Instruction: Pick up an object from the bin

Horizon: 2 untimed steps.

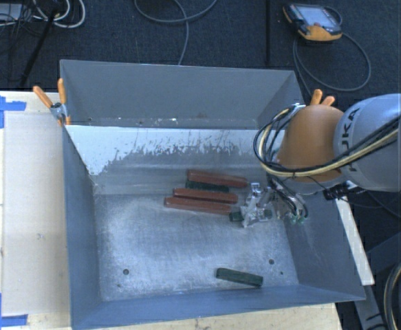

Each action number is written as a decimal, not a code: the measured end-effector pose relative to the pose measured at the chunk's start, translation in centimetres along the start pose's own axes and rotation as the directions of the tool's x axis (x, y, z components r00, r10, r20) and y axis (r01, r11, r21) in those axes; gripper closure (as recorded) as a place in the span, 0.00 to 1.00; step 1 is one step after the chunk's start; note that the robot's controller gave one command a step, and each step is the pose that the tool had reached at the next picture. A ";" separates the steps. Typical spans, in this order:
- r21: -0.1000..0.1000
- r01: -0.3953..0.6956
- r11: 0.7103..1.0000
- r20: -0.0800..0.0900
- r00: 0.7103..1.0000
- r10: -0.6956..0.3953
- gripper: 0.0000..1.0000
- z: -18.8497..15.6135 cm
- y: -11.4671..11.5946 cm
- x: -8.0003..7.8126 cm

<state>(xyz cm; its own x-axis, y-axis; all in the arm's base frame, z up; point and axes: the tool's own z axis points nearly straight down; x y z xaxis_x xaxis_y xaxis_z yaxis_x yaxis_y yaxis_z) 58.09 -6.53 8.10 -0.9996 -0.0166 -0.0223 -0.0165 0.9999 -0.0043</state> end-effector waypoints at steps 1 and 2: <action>-0.004 0.000 1.000 -0.023 1.000 0.000 1.00 -3.1 0.0 0.2; -0.007 0.109 0.994 -0.022 0.994 -0.109 0.00 0.6 -0.5 0.9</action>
Offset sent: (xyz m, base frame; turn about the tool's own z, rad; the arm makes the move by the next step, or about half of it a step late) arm -0.0104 -0.0065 -0.0110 -0.1141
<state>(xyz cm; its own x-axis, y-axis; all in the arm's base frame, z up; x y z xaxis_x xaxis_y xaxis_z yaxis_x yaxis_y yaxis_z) 57.19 -7.06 7.45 -0.9921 -0.1257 -0.0001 -0.1257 0.9921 -0.0002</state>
